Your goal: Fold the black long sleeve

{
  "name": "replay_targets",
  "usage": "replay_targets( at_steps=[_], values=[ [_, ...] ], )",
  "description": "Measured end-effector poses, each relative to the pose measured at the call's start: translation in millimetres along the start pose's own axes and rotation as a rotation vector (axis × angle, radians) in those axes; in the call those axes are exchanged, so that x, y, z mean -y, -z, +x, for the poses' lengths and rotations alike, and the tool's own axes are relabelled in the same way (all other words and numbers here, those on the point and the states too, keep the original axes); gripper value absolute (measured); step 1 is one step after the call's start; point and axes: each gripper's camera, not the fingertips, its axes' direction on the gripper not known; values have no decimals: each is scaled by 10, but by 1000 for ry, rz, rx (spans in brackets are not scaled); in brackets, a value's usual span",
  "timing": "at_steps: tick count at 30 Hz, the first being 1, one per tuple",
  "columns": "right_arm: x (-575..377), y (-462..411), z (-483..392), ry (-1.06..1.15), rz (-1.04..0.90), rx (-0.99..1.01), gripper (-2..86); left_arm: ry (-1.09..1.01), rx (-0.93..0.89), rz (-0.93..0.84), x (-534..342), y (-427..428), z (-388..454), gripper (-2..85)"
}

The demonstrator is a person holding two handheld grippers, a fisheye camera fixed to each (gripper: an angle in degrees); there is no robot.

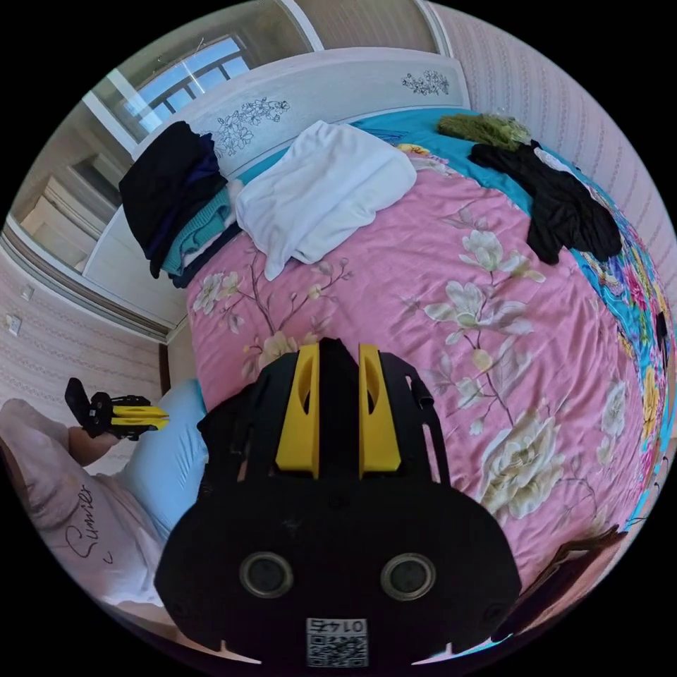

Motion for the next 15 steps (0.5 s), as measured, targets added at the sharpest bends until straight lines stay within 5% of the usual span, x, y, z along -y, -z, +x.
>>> replay_targets(
  at_steps=[7,15],
  values=[
    [406,-637,-23,85,-225,7,164,-51,-23,-112,410,-581,172,109],
    [505,-791,-388,204,-246,-85,84,-94,12,-306,597,-956,367,83]
  ],
)
